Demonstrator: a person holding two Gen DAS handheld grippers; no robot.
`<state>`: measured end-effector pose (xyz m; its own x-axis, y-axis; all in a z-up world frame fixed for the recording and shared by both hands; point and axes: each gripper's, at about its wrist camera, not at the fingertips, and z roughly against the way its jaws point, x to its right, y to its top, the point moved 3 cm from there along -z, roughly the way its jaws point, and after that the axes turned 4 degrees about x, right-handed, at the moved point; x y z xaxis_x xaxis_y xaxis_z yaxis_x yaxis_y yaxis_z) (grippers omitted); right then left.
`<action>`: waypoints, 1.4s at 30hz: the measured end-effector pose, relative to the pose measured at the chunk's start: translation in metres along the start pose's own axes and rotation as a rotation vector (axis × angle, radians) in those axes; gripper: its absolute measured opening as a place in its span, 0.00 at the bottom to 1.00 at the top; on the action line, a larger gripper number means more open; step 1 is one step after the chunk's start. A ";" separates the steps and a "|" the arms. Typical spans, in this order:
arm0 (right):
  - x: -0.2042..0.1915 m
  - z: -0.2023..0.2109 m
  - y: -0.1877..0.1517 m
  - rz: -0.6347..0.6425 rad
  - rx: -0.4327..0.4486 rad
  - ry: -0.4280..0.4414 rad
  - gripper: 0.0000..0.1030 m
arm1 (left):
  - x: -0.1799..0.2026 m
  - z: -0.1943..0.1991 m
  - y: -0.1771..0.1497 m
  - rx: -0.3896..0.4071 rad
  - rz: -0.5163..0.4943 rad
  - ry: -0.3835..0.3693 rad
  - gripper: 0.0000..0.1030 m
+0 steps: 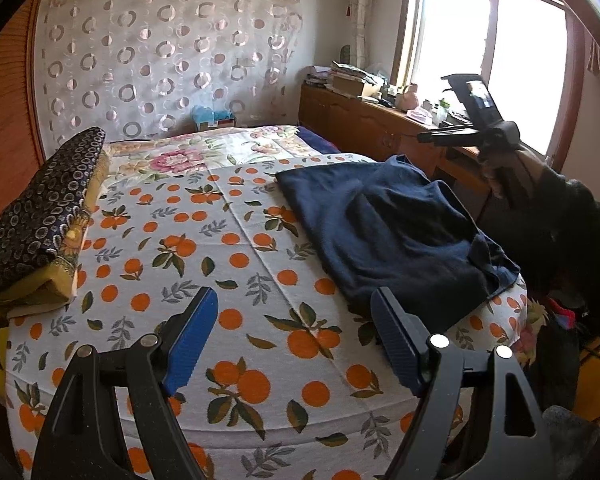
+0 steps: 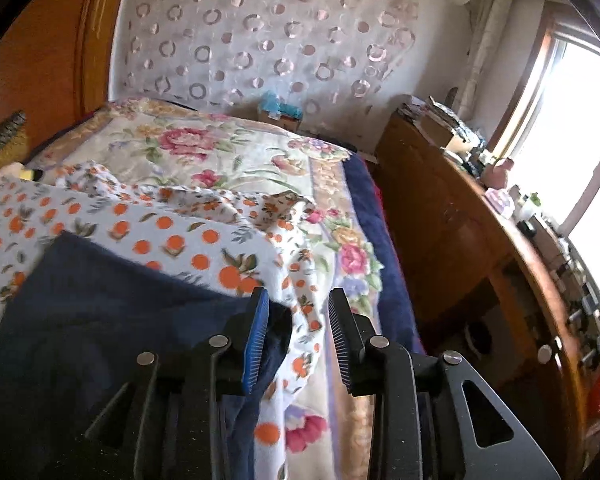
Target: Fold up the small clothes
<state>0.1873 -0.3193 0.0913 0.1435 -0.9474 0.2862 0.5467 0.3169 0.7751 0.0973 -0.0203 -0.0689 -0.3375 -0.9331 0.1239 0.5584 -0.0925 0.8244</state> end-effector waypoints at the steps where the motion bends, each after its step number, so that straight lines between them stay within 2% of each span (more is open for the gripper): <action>1: -0.003 0.011 -0.007 0.005 0.005 0.013 0.31 | 0.002 -0.001 0.000 -0.002 -0.001 -0.004 0.77; 9: -0.039 0.081 -0.075 0.010 0.030 0.176 0.31 | 0.019 -0.012 -0.001 -0.025 -0.022 -0.033 0.77; 16: -0.061 0.111 -0.117 -0.002 0.013 0.266 0.31 | 0.035 -0.019 -0.004 -0.043 -0.037 -0.057 0.77; 25: -0.066 0.135 -0.140 -0.008 -0.001 0.299 0.35 | 0.048 -0.029 -0.013 -0.073 -0.044 -0.081 0.77; 30: -0.059 0.128 -0.153 -0.004 -0.046 0.316 0.34 | 0.054 -0.034 -0.017 -0.093 -0.046 -0.094 0.77; 31: -0.057 0.129 -0.154 -0.007 -0.038 0.321 0.30 | 0.055 -0.034 -0.018 -0.096 -0.049 -0.096 0.77; 32: -0.054 0.132 -0.155 -0.003 -0.035 0.325 0.15 | 0.056 -0.036 -0.019 -0.100 -0.050 -0.099 0.77; 36: -0.033 0.148 -0.162 -0.004 -0.014 0.316 0.08 | 0.060 -0.040 -0.021 -0.112 -0.048 -0.110 0.77; 42: 0.004 0.181 -0.173 -0.040 0.026 0.237 0.03 | 0.069 -0.043 -0.027 -0.133 -0.050 -0.128 0.77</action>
<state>-0.0560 -0.3700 0.0597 0.3133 -0.9423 0.1176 0.5347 0.2774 0.7982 0.0915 -0.0976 -0.1067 -0.4565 -0.8751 0.1608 0.6310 -0.1911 0.7518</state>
